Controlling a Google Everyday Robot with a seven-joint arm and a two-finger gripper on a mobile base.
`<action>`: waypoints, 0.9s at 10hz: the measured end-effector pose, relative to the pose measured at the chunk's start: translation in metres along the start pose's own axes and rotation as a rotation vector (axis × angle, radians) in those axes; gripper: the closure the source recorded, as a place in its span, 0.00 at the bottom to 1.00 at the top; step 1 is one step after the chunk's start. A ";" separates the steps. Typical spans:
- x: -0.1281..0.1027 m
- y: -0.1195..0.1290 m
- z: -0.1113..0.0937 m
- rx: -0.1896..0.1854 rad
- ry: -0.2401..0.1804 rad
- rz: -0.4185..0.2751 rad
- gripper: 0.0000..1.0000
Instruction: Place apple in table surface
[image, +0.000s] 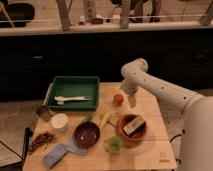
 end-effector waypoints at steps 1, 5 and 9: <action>0.001 -0.002 0.001 0.002 -0.004 -0.010 0.20; 0.001 -0.008 0.007 0.007 -0.021 -0.045 0.20; 0.001 -0.012 0.010 0.015 -0.034 -0.073 0.20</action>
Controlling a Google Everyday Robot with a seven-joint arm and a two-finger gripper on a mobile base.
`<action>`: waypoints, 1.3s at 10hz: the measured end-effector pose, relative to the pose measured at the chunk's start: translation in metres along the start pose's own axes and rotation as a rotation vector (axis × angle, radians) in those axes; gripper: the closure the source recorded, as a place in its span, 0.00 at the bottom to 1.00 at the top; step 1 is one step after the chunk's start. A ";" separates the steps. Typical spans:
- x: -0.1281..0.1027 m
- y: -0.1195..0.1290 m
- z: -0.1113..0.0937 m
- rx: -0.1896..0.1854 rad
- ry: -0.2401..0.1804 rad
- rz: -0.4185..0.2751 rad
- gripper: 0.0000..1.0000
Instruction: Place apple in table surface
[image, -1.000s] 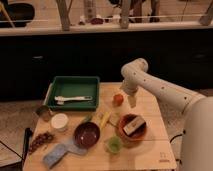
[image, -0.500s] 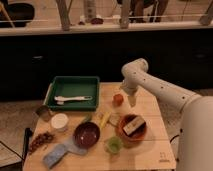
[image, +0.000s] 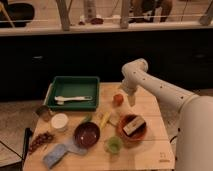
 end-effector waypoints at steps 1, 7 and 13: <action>0.000 -0.001 0.001 0.002 -0.004 -0.008 0.20; 0.000 -0.006 0.005 0.012 -0.022 -0.055 0.20; -0.001 -0.010 0.008 0.020 -0.036 -0.097 0.20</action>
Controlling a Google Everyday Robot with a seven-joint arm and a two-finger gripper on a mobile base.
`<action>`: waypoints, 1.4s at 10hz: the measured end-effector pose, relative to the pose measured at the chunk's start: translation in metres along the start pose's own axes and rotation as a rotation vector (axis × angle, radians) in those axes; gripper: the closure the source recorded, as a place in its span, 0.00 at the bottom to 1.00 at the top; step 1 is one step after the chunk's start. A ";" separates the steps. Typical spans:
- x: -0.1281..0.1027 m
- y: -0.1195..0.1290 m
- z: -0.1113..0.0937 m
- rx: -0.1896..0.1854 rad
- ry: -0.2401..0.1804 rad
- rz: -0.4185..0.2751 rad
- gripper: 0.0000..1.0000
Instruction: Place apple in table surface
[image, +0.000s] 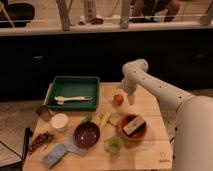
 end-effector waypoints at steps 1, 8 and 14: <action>0.000 0.000 0.001 0.001 -0.002 -0.005 0.20; 0.000 -0.004 0.003 0.012 -0.017 -0.051 0.20; 0.001 -0.006 0.003 0.019 -0.029 -0.083 0.20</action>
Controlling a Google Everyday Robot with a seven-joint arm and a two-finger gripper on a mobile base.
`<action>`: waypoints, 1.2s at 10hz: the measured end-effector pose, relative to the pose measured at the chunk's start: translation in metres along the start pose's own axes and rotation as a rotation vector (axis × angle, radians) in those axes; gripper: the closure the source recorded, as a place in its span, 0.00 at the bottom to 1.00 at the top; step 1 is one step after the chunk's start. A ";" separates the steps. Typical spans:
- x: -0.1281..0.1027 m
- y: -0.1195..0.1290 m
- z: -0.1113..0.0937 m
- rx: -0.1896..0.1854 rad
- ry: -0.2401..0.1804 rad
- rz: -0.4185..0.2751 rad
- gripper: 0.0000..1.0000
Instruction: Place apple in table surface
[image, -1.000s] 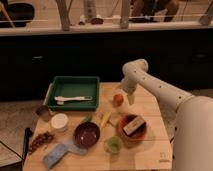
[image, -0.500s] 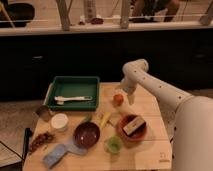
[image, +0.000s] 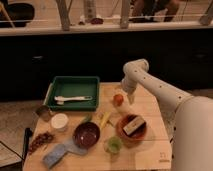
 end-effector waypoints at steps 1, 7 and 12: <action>0.000 0.000 0.000 0.001 -0.002 -0.007 0.20; 0.000 -0.002 0.000 0.005 -0.014 -0.041 0.20; 0.000 -0.003 0.002 0.005 -0.025 -0.066 0.20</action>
